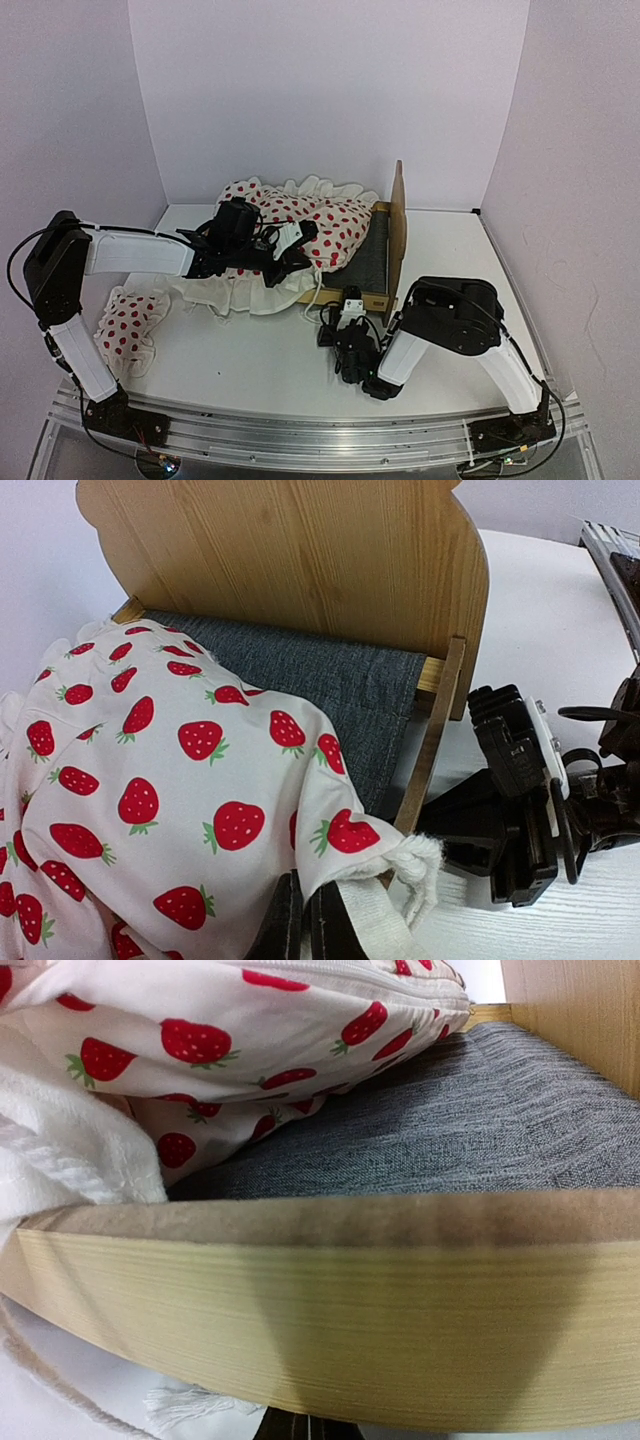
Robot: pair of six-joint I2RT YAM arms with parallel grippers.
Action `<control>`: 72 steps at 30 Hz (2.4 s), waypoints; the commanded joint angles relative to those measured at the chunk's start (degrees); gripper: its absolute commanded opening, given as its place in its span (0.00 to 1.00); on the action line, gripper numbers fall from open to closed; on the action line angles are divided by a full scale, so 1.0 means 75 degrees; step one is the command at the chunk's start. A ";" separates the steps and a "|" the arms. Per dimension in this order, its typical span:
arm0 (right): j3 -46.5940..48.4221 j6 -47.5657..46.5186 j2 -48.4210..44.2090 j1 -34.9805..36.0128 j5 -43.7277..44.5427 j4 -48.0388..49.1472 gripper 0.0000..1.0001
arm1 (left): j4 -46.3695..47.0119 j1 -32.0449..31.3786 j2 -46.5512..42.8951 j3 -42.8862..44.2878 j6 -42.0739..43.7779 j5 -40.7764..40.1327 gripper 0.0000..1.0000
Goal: Set up the pet bed
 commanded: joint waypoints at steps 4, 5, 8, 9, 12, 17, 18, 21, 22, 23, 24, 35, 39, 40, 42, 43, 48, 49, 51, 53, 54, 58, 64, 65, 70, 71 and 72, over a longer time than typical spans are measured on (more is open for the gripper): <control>-0.1167 0.0488 -0.0961 -0.0097 -0.0649 0.0195 0.00 | 0.0289 -0.0029 -0.0052 0.0184 -0.0056 0.0046 0.00; -0.1426 0.0568 -0.1164 -0.0053 -0.0821 0.0116 0.00 | 0.0307 -0.0029 -0.0057 0.0173 -0.0062 0.0075 0.00; -0.2206 0.0966 -0.1946 0.0035 -0.1302 -0.0393 0.00 | 0.0420 -0.0040 -0.0043 0.0107 -0.0089 0.0213 0.00; -0.2450 0.1161 -0.2206 0.0044 -0.1423 -0.0733 0.00 | 0.0468 -0.0067 -0.0031 0.0088 -0.0113 0.0257 0.00; -0.3110 0.1947 -0.3109 0.0050 -0.1730 -0.1866 0.00 | 0.0665 -0.0214 0.0078 0.0076 -0.0195 0.0340 0.00; -0.3642 0.2765 -0.4258 0.0053 -0.2230 -0.3433 0.00 | 0.0871 -0.0512 0.0530 0.0418 -0.0412 0.0244 0.00; -0.3672 0.2964 -0.4429 0.0048 -0.2293 -0.3858 0.00 | 0.0847 -0.0565 0.0625 0.0575 -0.0456 0.0235 0.00; -0.3700 0.3400 -0.4956 0.0051 -0.2571 -0.4926 0.00 | 0.0648 -0.0753 0.0934 0.1065 -0.0480 0.0286 0.00; -0.3703 0.3564 -0.5117 0.0054 -0.2660 -0.5245 0.00 | 0.0576 -0.0801 0.1033 0.1211 -0.0471 0.0325 0.00; -0.3670 0.3731 -0.5254 0.0058 -0.2778 -0.5610 0.00 | 0.0518 -0.0825 0.1116 0.1313 -0.0487 0.0416 0.00; -0.3640 0.3858 -0.5373 0.0054 -0.2870 -0.5942 0.00 | 0.0482 -0.0842 0.1183 0.1445 -0.0506 0.0496 0.00; -0.3488 0.3948 -0.6421 0.0054 -0.2974 -0.7452 0.00 | 0.0439 -0.1102 0.1556 0.2063 -0.0631 0.1722 0.00; -0.3337 0.3646 -0.6764 0.0047 -0.2886 -0.7774 0.00 | 0.0670 -0.1277 0.1696 0.2189 -0.0666 0.1937 0.03; -0.3353 0.3612 -0.6871 0.0052 -0.2863 -0.7800 0.00 | 0.0624 -0.1293 0.1750 0.2272 -0.0641 0.2019 0.12; -0.3410 0.3553 -0.7067 0.0048 -0.2830 -0.7894 0.00 | 0.0416 -0.1294 0.1796 0.2369 -0.0634 0.1971 0.34; -0.3444 0.3553 -0.7162 0.0048 -0.2836 -0.7954 0.00 | 0.0238 -0.1290 0.1768 0.2362 -0.0549 0.1895 0.42; -0.3554 0.3604 -0.7712 -0.0003 -0.3029 -0.8448 0.00 | -0.1333 -0.1271 0.1259 0.2260 0.0494 0.2138 0.56; -0.3523 0.3603 -0.7867 -0.0049 -0.3149 -0.8699 0.00 | -0.1716 -0.1267 0.1139 0.2302 0.0720 0.2221 0.57; -0.3385 0.3596 -0.8171 -0.0202 -0.3385 -0.9545 0.00 | -0.2307 -0.1259 0.0938 0.2413 0.1107 0.2268 0.59; -0.3182 0.3435 -0.8639 -0.0389 -0.3641 -1.0437 0.00 | -0.2661 -0.1256 0.0692 0.2382 0.1363 0.2008 0.60; -0.3124 0.3353 -0.8891 -0.0473 -0.3711 -1.0876 0.00 | -0.2762 -0.1239 0.0593 0.2314 0.1496 0.1849 0.60; -0.2973 0.3180 -0.9853 -0.0722 -0.4064 -1.1826 0.00 | -0.2914 -0.1199 0.0192 0.1814 0.2018 0.1319 0.66; -0.2236 0.2876 -1.0004 -0.0745 -0.4824 -1.2629 0.00 | -0.2719 -0.1204 0.0011 0.1526 0.2106 0.1315 0.68; -0.2111 0.2810 -0.9963 -0.0746 -0.5000 -1.2639 0.00 | -0.2697 -0.1213 0.0010 0.1501 0.2113 0.1467 0.66; -0.1946 0.2708 -0.9685 -0.0748 -0.5738 -1.2688 0.00 | -0.2391 -0.1248 0.0121 0.1251 0.1428 0.1976 0.58; -0.2024 0.2786 -0.9641 -0.0751 -0.5752 -1.2714 0.00 | -0.2245 -0.1255 0.0127 0.1139 0.1204 0.2062 0.58; -0.2120 0.2862 -0.9587 -0.0744 -0.5724 -1.2723 0.00 | -0.2047 -0.1266 0.0122 0.1039 0.0922 0.2167 0.58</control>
